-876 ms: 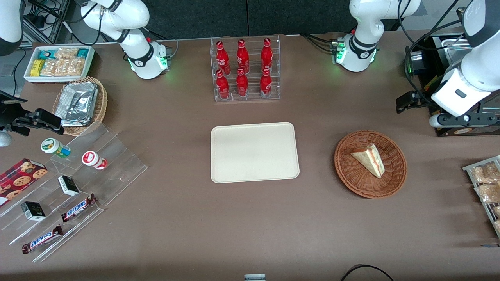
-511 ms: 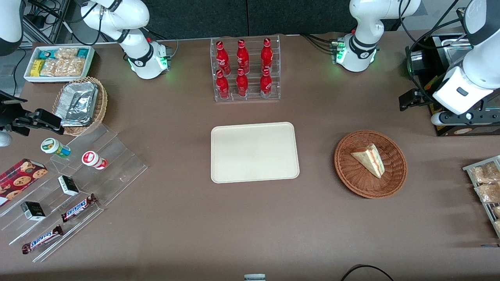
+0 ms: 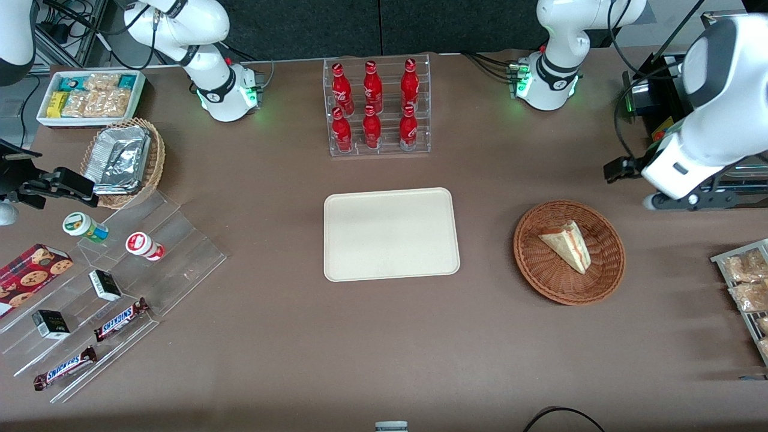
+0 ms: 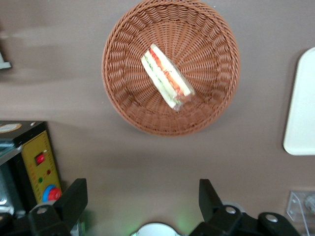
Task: Place sandwich from basket to tray
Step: 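Move the left gripper over the wicker basket toward the wrapped sandwich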
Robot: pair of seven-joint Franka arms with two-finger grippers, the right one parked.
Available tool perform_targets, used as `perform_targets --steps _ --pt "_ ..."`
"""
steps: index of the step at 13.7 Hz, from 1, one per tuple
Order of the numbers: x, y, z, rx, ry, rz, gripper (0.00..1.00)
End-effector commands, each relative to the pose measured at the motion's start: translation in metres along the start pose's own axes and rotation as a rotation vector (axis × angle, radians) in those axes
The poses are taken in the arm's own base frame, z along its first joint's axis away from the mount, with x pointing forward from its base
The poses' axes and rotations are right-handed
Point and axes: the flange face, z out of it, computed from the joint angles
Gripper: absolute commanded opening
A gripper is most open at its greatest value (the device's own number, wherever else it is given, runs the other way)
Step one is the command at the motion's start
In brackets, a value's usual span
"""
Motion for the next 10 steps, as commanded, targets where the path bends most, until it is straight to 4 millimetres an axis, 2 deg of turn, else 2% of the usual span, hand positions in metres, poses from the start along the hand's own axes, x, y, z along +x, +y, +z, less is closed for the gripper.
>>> perform_targets --steps 1,4,10 --pt "0.002 0.004 0.027 0.003 0.05 -0.064 1.0" --pt "0.012 0.009 0.052 -0.025 0.115 -0.261 1.0" --pt "0.021 0.017 0.105 -0.099 0.205 -0.458 1.0"
